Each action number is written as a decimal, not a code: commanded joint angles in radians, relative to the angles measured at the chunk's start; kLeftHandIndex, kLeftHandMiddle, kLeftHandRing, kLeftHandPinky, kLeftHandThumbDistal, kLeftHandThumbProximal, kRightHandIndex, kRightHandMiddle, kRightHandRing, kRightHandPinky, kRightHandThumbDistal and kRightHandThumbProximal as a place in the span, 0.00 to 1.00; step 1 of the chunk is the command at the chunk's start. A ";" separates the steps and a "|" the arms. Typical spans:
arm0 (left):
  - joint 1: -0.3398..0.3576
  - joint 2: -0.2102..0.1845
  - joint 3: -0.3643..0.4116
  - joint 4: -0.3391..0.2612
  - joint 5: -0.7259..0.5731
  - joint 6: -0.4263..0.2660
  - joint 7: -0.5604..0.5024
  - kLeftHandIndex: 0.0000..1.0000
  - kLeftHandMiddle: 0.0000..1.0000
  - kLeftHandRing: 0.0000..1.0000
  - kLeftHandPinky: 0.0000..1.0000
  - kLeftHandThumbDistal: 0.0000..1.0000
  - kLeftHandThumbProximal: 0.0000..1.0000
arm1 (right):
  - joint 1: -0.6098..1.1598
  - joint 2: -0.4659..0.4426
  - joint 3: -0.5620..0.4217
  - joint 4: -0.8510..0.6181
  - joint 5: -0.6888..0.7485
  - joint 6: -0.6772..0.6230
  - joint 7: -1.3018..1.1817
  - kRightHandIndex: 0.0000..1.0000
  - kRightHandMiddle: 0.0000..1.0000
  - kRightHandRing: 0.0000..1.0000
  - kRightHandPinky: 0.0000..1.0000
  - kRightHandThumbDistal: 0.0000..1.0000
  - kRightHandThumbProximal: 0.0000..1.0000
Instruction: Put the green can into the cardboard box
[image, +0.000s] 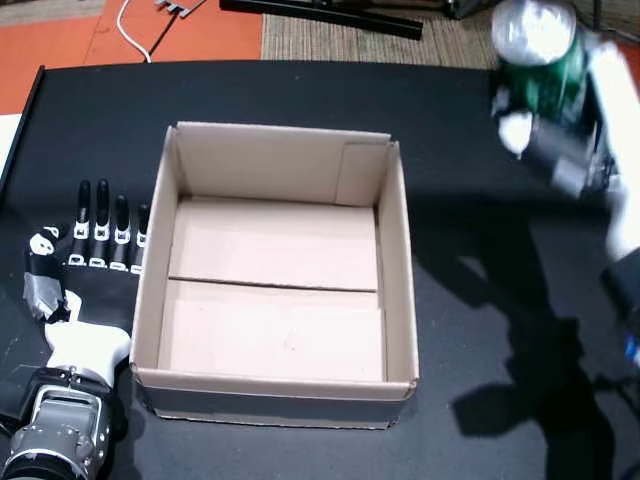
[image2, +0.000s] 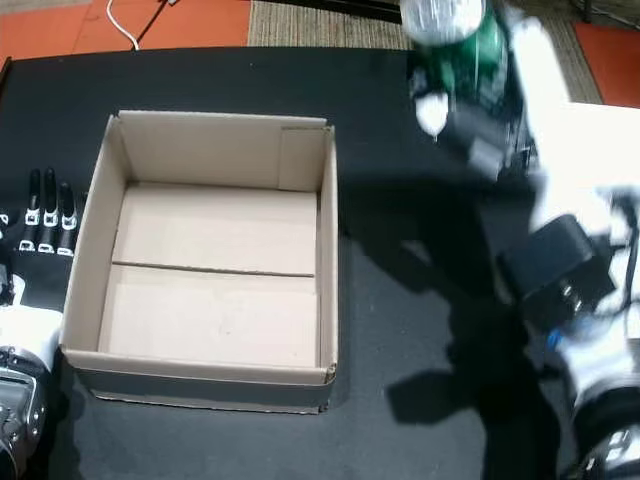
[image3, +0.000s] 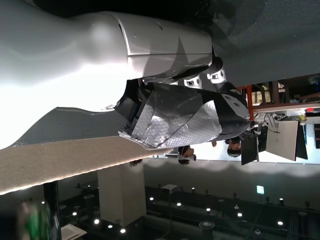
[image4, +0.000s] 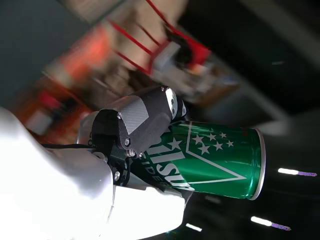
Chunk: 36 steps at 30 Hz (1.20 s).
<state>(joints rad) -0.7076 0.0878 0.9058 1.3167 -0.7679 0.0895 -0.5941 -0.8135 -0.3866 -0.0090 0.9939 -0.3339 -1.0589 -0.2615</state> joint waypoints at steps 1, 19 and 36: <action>0.042 -0.011 -0.001 0.028 0.010 -0.008 0.043 0.44 0.45 0.57 0.71 0.02 0.74 | -0.060 -0.044 -0.017 -0.044 -0.018 -0.026 -0.037 0.00 0.01 0.09 0.36 0.07 0.00; 0.038 -0.019 0.001 0.027 0.007 -0.017 0.028 0.48 0.47 0.61 0.74 0.04 0.77 | -0.156 -0.018 -0.030 -0.029 0.013 -0.091 -0.025 0.00 0.00 0.07 0.34 0.12 0.00; 0.045 -0.023 0.004 0.026 0.006 -0.015 0.017 0.47 0.47 0.57 0.71 0.02 0.81 | -0.455 0.206 0.181 0.138 -0.035 0.116 0.265 0.00 0.00 0.10 0.35 0.20 0.00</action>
<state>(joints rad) -0.7138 0.0810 0.9106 1.3166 -0.7683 0.0727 -0.5998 -1.2310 -0.1952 0.1593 1.1234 -0.3634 -0.9510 0.0021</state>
